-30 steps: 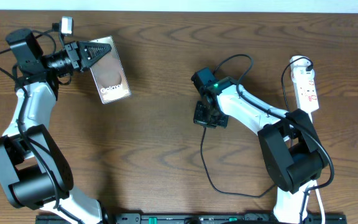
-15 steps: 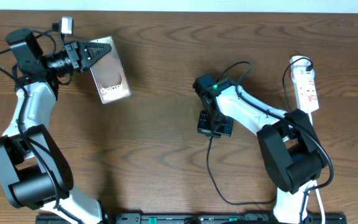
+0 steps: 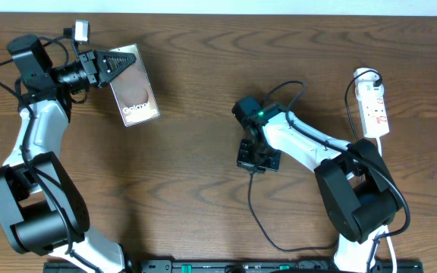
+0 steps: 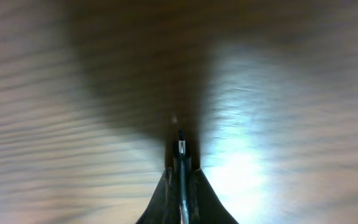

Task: Plug charger to phone and switch on socket
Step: 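Lift the plug with the right gripper and point it upward, then move the plug toward the bottom edge of the phone in the left gripper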

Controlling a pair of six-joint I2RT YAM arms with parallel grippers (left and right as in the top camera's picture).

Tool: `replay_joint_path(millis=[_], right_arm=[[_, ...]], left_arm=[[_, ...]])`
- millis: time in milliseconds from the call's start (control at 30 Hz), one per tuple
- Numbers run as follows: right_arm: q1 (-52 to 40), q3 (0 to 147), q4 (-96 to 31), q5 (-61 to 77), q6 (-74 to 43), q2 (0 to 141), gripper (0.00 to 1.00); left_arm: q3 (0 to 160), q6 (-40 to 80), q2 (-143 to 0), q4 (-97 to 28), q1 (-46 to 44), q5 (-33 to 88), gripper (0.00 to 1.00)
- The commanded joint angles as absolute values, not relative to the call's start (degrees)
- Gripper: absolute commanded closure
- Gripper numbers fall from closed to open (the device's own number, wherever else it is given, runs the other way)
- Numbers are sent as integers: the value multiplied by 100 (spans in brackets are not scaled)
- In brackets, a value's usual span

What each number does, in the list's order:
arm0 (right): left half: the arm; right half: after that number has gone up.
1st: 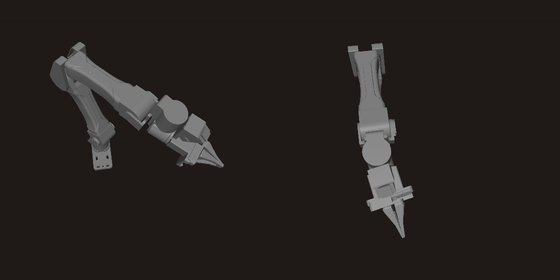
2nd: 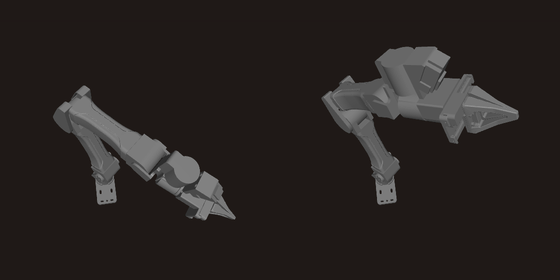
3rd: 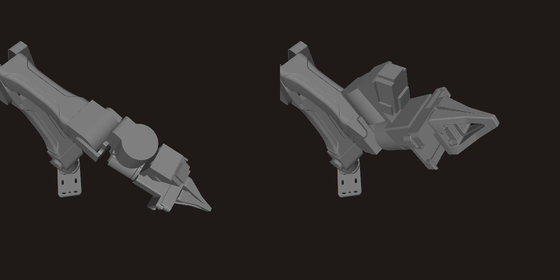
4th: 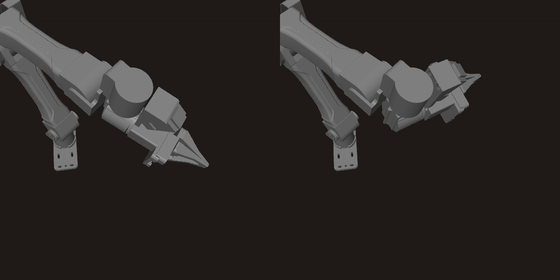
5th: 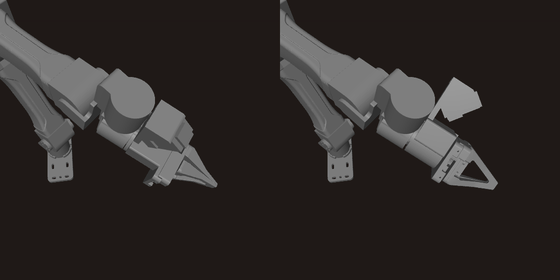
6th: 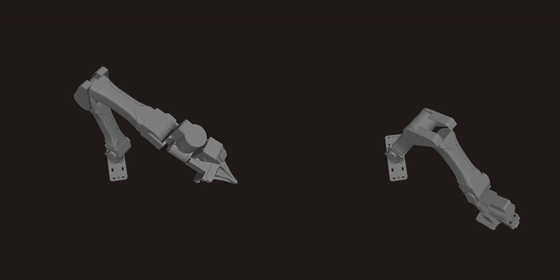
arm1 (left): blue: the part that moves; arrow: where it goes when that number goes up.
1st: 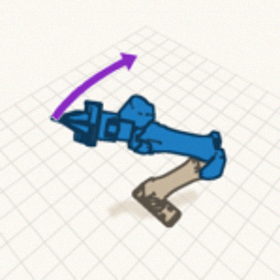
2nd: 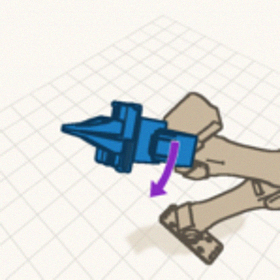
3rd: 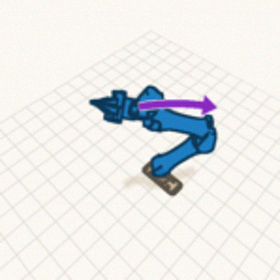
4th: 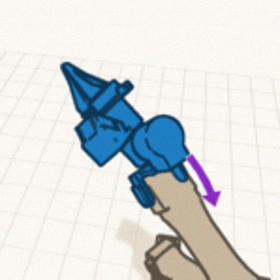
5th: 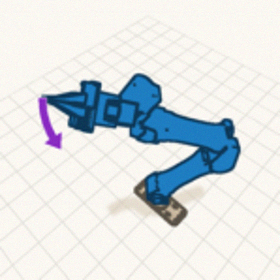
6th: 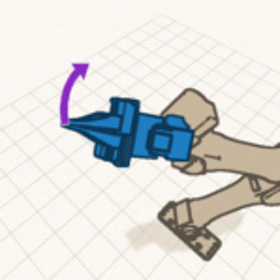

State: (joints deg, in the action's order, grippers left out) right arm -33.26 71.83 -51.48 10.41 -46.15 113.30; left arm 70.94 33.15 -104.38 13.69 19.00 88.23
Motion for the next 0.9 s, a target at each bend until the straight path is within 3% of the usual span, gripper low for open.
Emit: replay_joint_path(millis=[0, 133, 400, 633, 867], right_arm=[[-3395, 6963, -4331, 2265, -3583, 11638, 99], [-3395, 6963, -2867, 4471, -2615, 11638, 99], [-3385, 6963, -873, 6490, -2346, 11638, 99], [-3385, 6963, 642, 7411, -2327, 11638, 99], [-3387, 6963, 1146, 7435, -2329, 11638, 99]], left_arm=[[7146, 3301, -10372, 1382, 1920, 9002, 92], [7146, 3301, -10372, 1382, 1920, 9004, 92], [7146, 3299, -10372, 1385, 1920, 9002, 92], [7146, 3297, -10372, 1385, 1918, 9002, 92], [7146, 3140, -10372, 1387, 1723, 8997, 92]])
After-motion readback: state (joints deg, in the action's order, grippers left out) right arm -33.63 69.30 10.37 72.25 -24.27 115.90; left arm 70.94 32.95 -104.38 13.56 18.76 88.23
